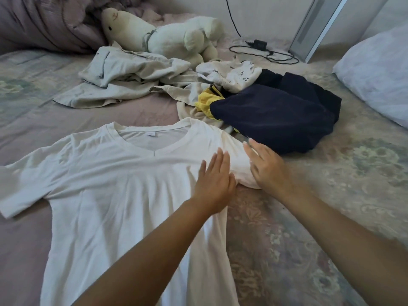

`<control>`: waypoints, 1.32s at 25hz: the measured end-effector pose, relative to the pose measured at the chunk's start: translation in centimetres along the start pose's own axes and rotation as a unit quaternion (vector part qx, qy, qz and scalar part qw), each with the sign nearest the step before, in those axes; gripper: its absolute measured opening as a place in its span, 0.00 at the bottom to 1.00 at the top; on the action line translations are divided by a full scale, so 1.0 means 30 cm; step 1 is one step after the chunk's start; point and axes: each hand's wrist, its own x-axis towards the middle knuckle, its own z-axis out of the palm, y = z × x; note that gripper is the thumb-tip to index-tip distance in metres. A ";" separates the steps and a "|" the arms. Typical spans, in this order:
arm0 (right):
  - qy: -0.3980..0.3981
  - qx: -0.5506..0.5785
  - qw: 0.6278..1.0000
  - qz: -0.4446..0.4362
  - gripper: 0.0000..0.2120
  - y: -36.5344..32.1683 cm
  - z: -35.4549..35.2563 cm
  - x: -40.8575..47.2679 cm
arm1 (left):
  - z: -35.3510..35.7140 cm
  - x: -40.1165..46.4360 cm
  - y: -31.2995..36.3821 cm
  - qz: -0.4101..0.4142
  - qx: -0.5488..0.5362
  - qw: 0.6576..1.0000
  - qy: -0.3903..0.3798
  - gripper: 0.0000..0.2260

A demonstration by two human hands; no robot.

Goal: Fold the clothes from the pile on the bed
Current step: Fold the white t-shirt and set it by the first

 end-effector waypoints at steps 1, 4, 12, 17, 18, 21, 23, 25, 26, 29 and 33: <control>-0.064 0.031 0.997 0.011 0.22 -0.040 0.009 0.002 | 0.012 -0.001 -0.024 -0.018 0.030 0.999 -0.037 0.25; -0.305 0.004 0.947 0.101 0.26 -0.030 0.014 -0.016 | 0.041 -0.017 -0.029 0.028 -0.002 0.998 -0.052 0.25; -0.149 0.073 0.974 -0.158 0.29 -0.405 -0.114 -0.401 | -0.094 -0.749 -0.318 0.163 0.068 0.984 0.014 0.33; -0.158 -0.042 0.950 -0.267 0.38 -0.552 -0.159 -0.798 | -0.108 -1.137 -0.407 0.169 0.129 0.977 0.010 0.39; -0.164 -0.046 0.953 -0.250 0.40 -0.550 -0.172 -0.832 | -0.114 -1.169 -0.403 0.168 0.129 0.977 0.012 0.39; -0.163 0.018 0.969 -0.185 0.38 -0.540 -0.226 -0.863 | -0.119 -1.232 -0.396 0.139 0.098 0.985 0.039 0.34; -0.129 0.033 0.971 -0.201 0.28 -0.534 -0.256 -0.835 | -0.127 -1.250 -0.395 0.126 0.099 0.983 0.085 0.25; -0.084 -0.026 0.962 -0.259 0.16 -0.534 -0.278 -0.808 | -0.138 -1.260 -0.374 0.145 0.136 0.976 0.086 0.18; -0.068 -0.052 0.953 -0.290 0.13 -0.535 -0.278 -0.807 | -0.141 -1.264 -0.359 0.158 0.158 0.973 0.067 0.20; -0.031 -0.104 0.931 -0.349 0.04 -0.543 -0.281 -0.823 | -0.151 -1.279 -0.332 0.158 0.222 0.961 0.047 0.17; 0.001 -0.029 0.973 -0.231 0.08 -0.590 -0.292 -0.825 | -0.145 -1.285 -0.332 0.150 0.206 0.962 0.097 0.07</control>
